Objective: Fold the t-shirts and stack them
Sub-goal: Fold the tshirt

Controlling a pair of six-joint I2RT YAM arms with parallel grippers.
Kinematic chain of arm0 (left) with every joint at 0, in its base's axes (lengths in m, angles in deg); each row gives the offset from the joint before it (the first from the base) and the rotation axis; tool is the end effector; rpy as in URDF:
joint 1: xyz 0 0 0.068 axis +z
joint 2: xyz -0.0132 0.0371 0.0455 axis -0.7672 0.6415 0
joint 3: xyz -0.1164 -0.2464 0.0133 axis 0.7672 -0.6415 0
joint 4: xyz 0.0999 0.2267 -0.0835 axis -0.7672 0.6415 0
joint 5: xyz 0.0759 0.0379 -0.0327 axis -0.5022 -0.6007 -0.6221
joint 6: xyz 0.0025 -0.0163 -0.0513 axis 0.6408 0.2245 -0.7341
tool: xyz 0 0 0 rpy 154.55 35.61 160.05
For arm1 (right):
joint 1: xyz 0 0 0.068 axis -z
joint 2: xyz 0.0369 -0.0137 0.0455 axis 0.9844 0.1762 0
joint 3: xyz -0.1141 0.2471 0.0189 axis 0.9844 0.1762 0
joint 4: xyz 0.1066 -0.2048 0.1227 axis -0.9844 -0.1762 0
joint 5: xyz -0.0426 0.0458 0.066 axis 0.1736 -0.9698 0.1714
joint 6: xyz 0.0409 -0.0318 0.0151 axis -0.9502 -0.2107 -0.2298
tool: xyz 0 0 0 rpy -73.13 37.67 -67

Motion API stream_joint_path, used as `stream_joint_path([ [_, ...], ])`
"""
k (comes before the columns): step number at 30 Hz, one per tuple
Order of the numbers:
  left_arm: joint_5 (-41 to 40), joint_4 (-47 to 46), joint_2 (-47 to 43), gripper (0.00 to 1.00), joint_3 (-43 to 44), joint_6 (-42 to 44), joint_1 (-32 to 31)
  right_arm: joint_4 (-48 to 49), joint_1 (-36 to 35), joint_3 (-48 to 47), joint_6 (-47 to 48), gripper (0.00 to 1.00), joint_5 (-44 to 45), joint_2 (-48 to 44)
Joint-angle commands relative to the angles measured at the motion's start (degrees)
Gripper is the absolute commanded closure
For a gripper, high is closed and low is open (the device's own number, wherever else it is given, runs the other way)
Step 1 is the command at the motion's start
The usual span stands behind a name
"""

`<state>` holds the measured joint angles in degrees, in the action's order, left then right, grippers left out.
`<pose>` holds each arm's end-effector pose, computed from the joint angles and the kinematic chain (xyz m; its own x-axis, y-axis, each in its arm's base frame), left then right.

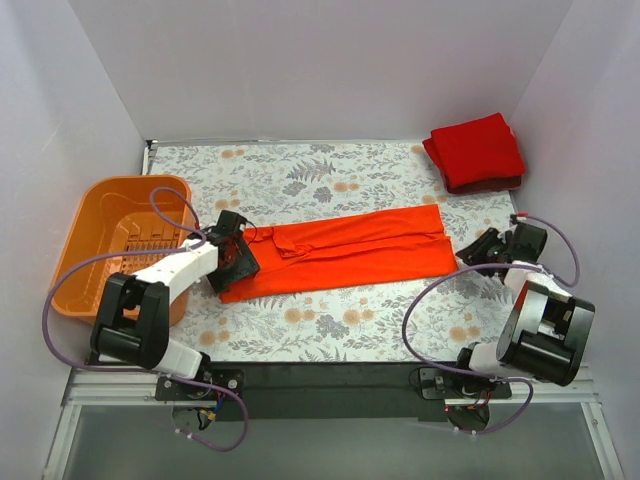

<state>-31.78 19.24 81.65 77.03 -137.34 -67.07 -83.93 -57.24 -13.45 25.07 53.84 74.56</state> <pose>0.2440 -0.0670 0.1686 -0.3531 -0.9088 -0.2222 -0.8881 0.4003 -0.2259 0.2429 -0.0861 0.1629 -0.5561 0.6376 -0.5331 0.3609 0.7630 0.5362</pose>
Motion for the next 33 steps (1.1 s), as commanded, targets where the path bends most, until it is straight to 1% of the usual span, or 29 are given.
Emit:
stream_joint_path([
  [1,1.77,-0.33,-5.16,0.29,-0.51,1.70,0.27,-0.51,-8.52,-3.82,3.48,0.60,5.34,-3.35],
  [2,1.86,-1.12,-5.78,0.29,0.10,2.05,0.27,-0.51,-11.16,-6.53,4.71,0.60,6.58,-3.35],
  [3,1.69,-1.48,-6.74,0.29,0.37,2.75,0.27,-0.51,-16.58,-7.86,6.98,0.60,7.64,-2.92],
  [4,1.51,-1.83,-7.01,0.28,0.63,3.02,0.27,-2.34,-19.16,-9.70,8.31,0.60,9.74,-2.22],
  [6,0.29,-2.71,-7.71,0.28,1.25,3.72,0.36,-4.37,-24.25,-15.15,10.51,0.60,10.55,1.56],
  [7,-0.50,-2.89,-7.80,0.28,1.25,3.99,0.27,-4.99,-28.81,-16.82,12.69,0.60,11.68,3.22],
  [8,-1.21,-3.76,-7.98,0.28,1.33,4.34,0.27,-5.69,-30.94,-18.32,13.50,0.61,12.82,6.29],
  [9,-2.52,-4.38,-8.68,0.28,0.81,4.60,0.36,-6.13,-34.96,-21.38,14.46,0.61,13.96,7.80],
  [12,-4.11,-6.92,-9.82,0.28,-0.94,5.92,0.27,-6.40,-41.04,-26.22,16.84,0.61,17.48,13.07],
  [13,-4.20,-7.71,-10.69,0.28,-1.47,6.18,0.27,-6.40,-42.02,-27.46,17.28,0.61,18.45,15.78],
  [15,-4.29,-9.82,-11.58,0.28,-2.70,6.45,0.27,-7.01,-44.30,-29.49,17.37,0.62,18.98,18.34],
  [16,-4.12,-10.61,-11.93,0.28,-3.75,6.62,0.27,-7.10,-45.02,-31.24,17.37,0.65,19.25,19.31],
  [19,-3.94,-12.55,-12.46,0.28,-5.08,6.98,0.27,-7.89,-47.74,-33.79,17.46,0.66,20.82,23.26],
  [24,-3.85,-12.56,-11.15,0.29,-4.47,7.33,0.27,-8.86,-51.08,-35.65,17.55,0.66,22.15,26.09],
  [33,-3.59,-12.73,-11.41,0.28,-4.73,7.42,0.27,-9.04,-52.93,-37.32,17.29,0.66,24.96,29.96],
])
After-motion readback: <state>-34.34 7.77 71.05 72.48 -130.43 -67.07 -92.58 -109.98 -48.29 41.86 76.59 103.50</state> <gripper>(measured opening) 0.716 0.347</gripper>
